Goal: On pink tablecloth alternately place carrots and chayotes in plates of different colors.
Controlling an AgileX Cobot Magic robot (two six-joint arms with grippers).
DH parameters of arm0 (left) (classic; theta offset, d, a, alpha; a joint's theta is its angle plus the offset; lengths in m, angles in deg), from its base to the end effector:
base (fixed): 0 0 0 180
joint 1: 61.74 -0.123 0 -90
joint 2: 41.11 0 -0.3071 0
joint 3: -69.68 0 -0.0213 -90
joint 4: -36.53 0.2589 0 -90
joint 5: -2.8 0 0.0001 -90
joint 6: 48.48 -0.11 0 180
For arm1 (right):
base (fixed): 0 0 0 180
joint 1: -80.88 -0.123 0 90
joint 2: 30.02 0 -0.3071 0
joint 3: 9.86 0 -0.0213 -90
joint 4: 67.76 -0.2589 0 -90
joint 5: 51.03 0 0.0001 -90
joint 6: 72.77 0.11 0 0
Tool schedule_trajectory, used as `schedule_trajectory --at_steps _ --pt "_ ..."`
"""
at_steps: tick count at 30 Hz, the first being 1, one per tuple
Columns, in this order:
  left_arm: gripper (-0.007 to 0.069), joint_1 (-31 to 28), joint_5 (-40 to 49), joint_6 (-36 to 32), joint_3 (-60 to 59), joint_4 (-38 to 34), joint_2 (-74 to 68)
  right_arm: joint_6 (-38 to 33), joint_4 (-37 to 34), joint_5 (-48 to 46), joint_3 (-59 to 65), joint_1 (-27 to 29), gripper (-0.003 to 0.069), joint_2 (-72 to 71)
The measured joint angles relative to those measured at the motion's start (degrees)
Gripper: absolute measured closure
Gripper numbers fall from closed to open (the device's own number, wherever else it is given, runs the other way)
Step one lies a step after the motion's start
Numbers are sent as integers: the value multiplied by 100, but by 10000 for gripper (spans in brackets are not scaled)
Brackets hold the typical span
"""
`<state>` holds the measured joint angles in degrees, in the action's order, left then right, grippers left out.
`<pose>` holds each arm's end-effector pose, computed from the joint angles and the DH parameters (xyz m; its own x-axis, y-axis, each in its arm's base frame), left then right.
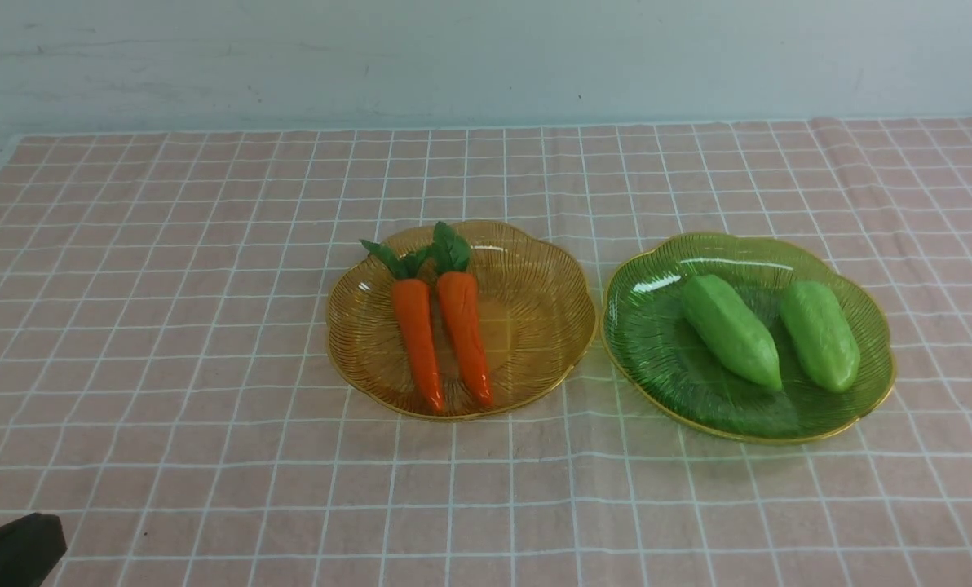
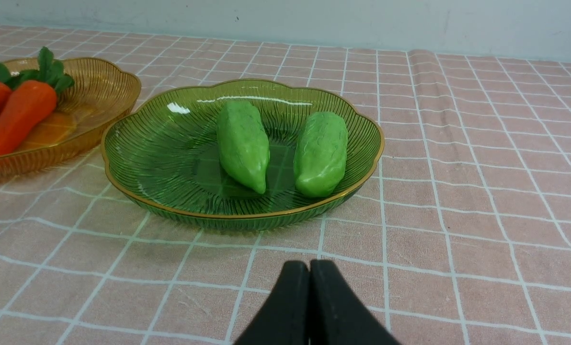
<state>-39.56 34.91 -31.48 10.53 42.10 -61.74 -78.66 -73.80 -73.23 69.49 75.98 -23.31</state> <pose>0.0629 -0.0195 0.2573 -0.4063 -0.0637 -0.9115 0.2520 0.9511 -0.1788 0.0557 0.0092 0.1636 -0.3097 -0.0317 -0.9503 -0.1246 0.9922 0.0075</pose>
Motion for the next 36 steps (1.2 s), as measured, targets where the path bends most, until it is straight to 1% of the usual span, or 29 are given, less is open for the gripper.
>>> schedule_trajectory --at_steps 5,7,9,12,14,19,22,36 --pt "627 -217 -341 -12 -564 108 286 0 0 -5 0 0 676 0" --pt "627 -413 -530 -98 -810 115 522 0 5 -5 0 0 676 0" --pt "627 -849 -803 -362 -1165 72 871 0 5 -5 0 0 676 0" --pt "627 -1536 -903 -804 -1587 -230 1249 0 5 -5 0 0 676 0" --pt "627 -1844 -910 -982 -1718 -376 1360 0 5 -5 0 0 676 0" --pt "627 -2349 -939 -1157 -1974 -478 1404 0 5 -5 0 0 676 0" --pt "627 -2431 -976 -1169 -2012 -490 1410 0 5 -5 0 0 676 0" --pt "627 -2375 -981 -1180 -2012 -508 1410 0 5 -5 0 0 676 0"
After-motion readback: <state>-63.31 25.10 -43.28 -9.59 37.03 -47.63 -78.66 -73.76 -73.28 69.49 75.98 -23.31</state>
